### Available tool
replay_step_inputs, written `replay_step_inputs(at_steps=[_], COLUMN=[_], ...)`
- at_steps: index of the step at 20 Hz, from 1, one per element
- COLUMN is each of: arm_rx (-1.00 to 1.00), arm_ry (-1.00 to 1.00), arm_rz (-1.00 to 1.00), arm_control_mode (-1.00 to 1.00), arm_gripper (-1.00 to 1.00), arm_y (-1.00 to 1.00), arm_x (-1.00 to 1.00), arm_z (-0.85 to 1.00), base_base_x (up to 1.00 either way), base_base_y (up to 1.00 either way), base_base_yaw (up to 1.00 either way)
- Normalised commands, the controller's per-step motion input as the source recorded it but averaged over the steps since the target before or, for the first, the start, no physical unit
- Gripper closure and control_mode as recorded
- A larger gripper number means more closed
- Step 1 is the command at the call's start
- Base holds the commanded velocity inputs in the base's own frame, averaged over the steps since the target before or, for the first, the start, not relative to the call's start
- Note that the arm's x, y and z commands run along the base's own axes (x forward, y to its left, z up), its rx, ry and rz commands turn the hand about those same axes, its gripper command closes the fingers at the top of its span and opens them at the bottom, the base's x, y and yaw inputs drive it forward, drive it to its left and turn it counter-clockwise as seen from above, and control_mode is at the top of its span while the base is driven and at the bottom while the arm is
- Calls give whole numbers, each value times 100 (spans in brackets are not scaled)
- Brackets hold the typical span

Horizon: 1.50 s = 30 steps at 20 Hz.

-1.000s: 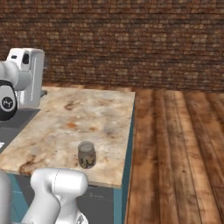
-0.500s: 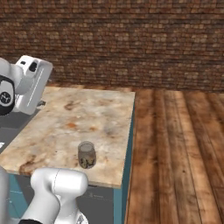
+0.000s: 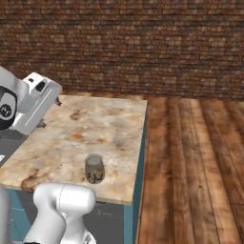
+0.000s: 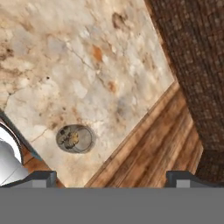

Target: Pick the jar and jar from the dining table and place them in the open cabinet. Close the cabinet after placing the objects.

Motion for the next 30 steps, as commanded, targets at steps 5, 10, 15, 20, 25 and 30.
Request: replay_step_inputs(at_steps=[5, 10, 15, 20, 25, 30], arm_rx=[2, 8, 14, 10, 4, 6], arm_ry=[0, 8, 4, 2, 0, 0], arm_rz=[-14, -14, -10, -3, -3, -2], arm_control_mode=[-100, -100, -100, -100, -100, -100], arm_gripper=[-100, -100, -100, -100, -100, -100], arm_y=[0, -3, -4, -3, 0, -6], arm_x=[-28, -14, -6, 0, 9, 10], arm_z=[-55, -38, -20, -13, -12, -11], base_base_x=[0, 0, 0, 0, 0, 0], base_base_y=[0, 0, 0, 0, 0, 0], base_base_yaw=[0, 0, 0, 0, 0, 0])
